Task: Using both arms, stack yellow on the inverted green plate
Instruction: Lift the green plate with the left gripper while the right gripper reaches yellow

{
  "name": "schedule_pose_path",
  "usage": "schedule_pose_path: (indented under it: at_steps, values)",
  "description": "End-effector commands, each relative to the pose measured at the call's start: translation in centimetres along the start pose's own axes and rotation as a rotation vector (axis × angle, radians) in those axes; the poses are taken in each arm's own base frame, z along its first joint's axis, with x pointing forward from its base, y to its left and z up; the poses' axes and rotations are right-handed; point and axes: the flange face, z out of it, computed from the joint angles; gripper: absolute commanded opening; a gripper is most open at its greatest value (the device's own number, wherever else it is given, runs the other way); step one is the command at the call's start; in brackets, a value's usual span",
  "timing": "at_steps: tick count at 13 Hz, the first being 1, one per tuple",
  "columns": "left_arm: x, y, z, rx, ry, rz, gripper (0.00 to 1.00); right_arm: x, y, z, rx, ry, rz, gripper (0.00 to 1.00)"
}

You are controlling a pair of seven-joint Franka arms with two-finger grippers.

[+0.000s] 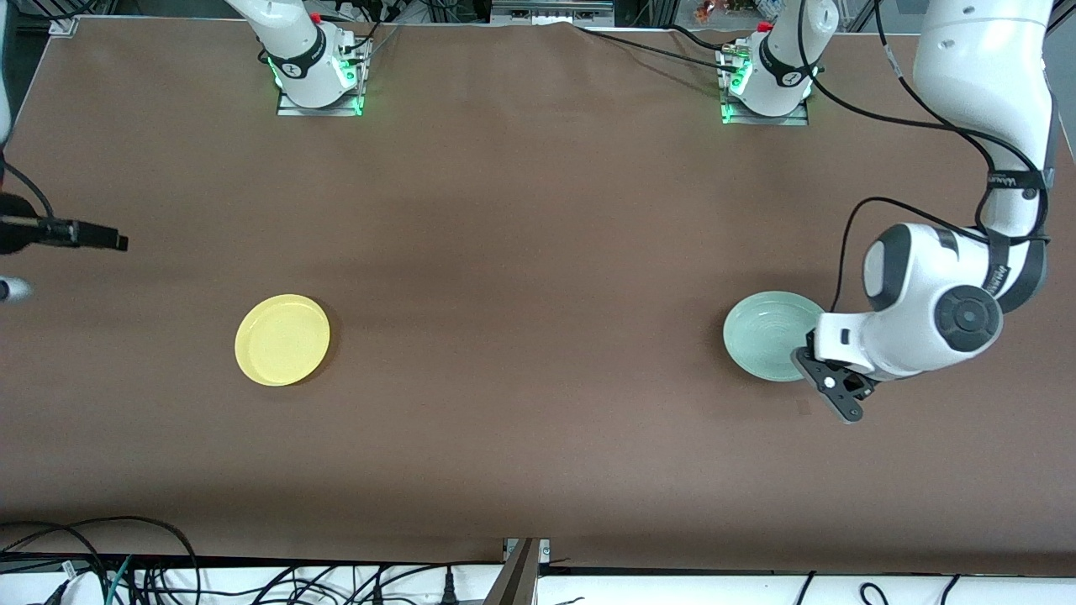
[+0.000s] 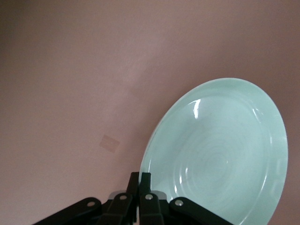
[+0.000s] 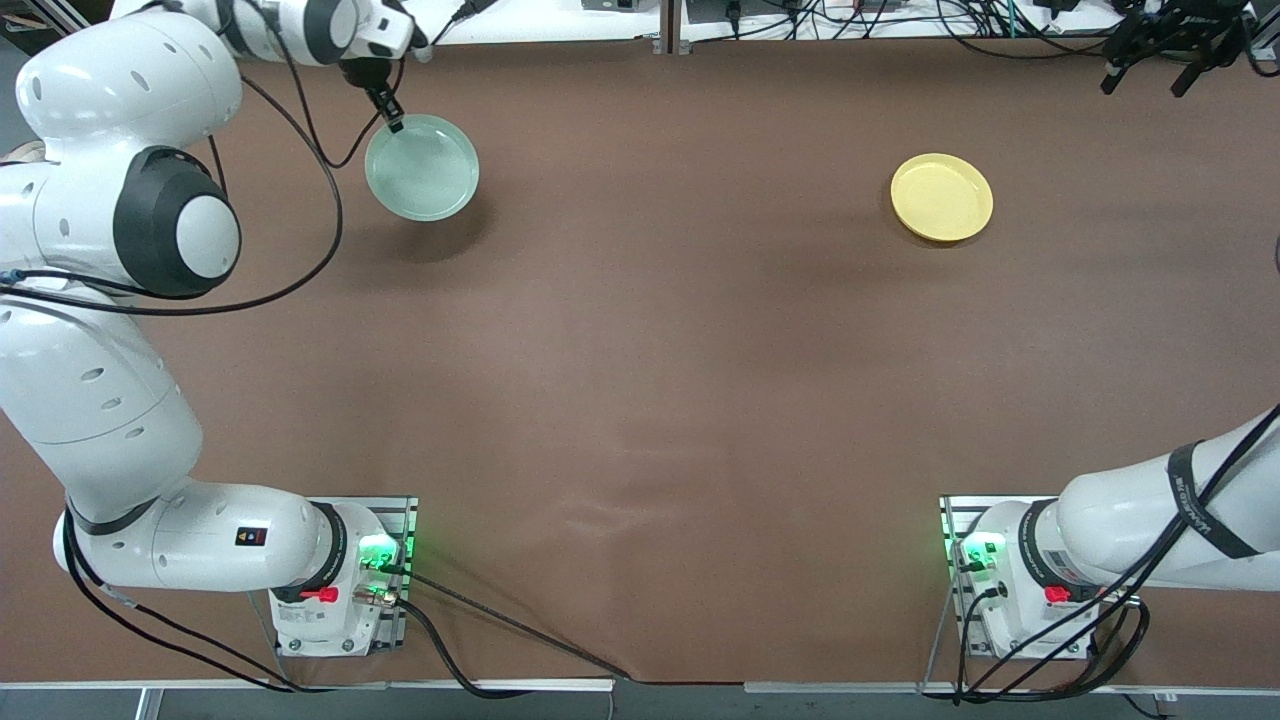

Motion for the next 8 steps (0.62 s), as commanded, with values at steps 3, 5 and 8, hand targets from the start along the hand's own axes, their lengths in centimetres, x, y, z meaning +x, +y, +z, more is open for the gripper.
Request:
schedule_pose_path:
  at_steps: [3, 5, 8]
  values:
    - [8.8, 9.7, -6.4, 0.219, -0.182, -0.057, 0.00, 6.5, 2.3, 11.1, 0.107, -0.026, 0.038, 1.00]
    - [12.2, 16.7, -6.8, 0.393, -0.276, -0.150, 0.00, 8.8, 2.1, 15.6, 0.099, -0.012, 0.040, 1.00]
    - [15.6, 26.5, -4.9, 0.674, -0.348, -0.327, 0.00, 10.2, 1.0, 18.9, 0.161, -0.005, 0.054, 1.00]
